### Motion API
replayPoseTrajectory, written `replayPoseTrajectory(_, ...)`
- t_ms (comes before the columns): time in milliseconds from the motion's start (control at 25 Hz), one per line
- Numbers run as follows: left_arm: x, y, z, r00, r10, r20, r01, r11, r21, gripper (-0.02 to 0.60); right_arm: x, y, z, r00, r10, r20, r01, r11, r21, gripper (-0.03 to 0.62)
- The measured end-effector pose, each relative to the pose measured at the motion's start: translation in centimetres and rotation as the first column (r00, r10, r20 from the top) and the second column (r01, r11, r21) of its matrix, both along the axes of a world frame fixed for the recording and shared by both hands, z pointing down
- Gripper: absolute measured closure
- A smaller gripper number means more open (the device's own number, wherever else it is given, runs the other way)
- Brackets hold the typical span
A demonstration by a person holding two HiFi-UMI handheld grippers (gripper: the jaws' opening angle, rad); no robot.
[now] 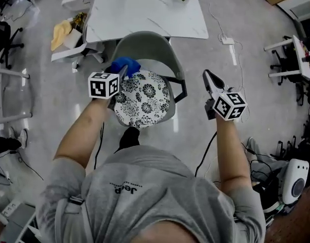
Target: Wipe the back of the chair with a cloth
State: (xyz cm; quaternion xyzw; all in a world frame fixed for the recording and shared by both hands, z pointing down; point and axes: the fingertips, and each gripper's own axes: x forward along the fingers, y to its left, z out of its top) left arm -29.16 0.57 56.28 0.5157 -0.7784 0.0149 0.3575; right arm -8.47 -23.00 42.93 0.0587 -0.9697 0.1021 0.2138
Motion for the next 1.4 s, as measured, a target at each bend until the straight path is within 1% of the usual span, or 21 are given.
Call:
replayPoseTrajectory(120,-4.4,-0.3,2.8,0.999,-0.035,-0.014,0.034,0.997,-0.063,0.407,-4.4,-0.3,2.5,1.0,-0.006,-0.007,0.006,0.999,-0.042,0.591)
replayPoseTrajectory(240,-7.7,-0.9,5.5,0.998,-0.054,-0.032,0.049,0.988,-0.145,0.407,-7.5,-0.3,4.8,0.999,-0.03,-0.032,0.028,0.997,-0.068,0.591)
replayPoseTrajectory(360,-9.8,-1.9,8.1,0.993,-0.08,-0.084,0.062,0.977,-0.205,0.407,-8.9,-0.7,6.8,0.998,-0.03,-0.063,0.024,0.995,-0.093,0.591)
replayPoseTrajectory(560,-11.8,-4.7,9.6,0.98,-0.103,-0.17,0.059,0.968,-0.243,0.406,-8.9,-1.9,9.0,0.995,0.006,-0.102,-0.019,0.991,-0.13,0.591)
replayPoseTrajectory(640,-12.2,-5.3,9.8,0.968,-0.121,-0.219,0.063,0.965,-0.254,0.405,-8.5,-2.5,9.5,0.993,0.03,-0.113,-0.046,0.988,-0.145,0.591)
replayPoseTrajectory(720,-12.2,-5.5,9.9,0.963,-0.118,-0.244,0.05,0.962,-0.269,0.405,-8.0,-3.2,9.8,0.991,0.055,-0.12,-0.073,0.985,-0.157,0.591)
replayPoseTrajectory(920,-12.0,-5.5,9.8,0.96,-0.09,-0.265,0.006,0.953,-0.303,0.405,-7.8,-4.6,9.7,0.988,0.098,-0.122,-0.118,0.979,-0.164,0.591)
replayPoseTrajectory(1040,-11.4,-6.0,9.8,0.958,-0.067,-0.279,-0.022,0.953,-0.301,0.405,-8.1,-5.1,9.4,0.988,0.105,-0.116,-0.123,0.979,-0.161,0.591)
replayPoseTrajectory(1160,-10.6,-8.3,9.8,0.956,-0.022,-0.294,-0.062,0.959,-0.276,0.405,-8.3,-5.9,9.1,0.987,0.114,-0.111,-0.13,0.98,-0.154,0.591)
replayPoseTrajectory(1240,-10.3,-10.4,9.9,0.952,-0.011,-0.307,-0.074,0.961,-0.266,0.406,-8.2,-6.2,8.9,0.986,0.121,-0.112,-0.137,0.979,-0.15,0.591)
replayPoseTrajectory(1400,-9.2,-14.5,10.2,0.948,0.025,-0.319,-0.114,0.958,-0.265,0.407,-8.0,-7.1,8.5,0.984,0.132,-0.116,-0.148,0.979,-0.14,0.591)
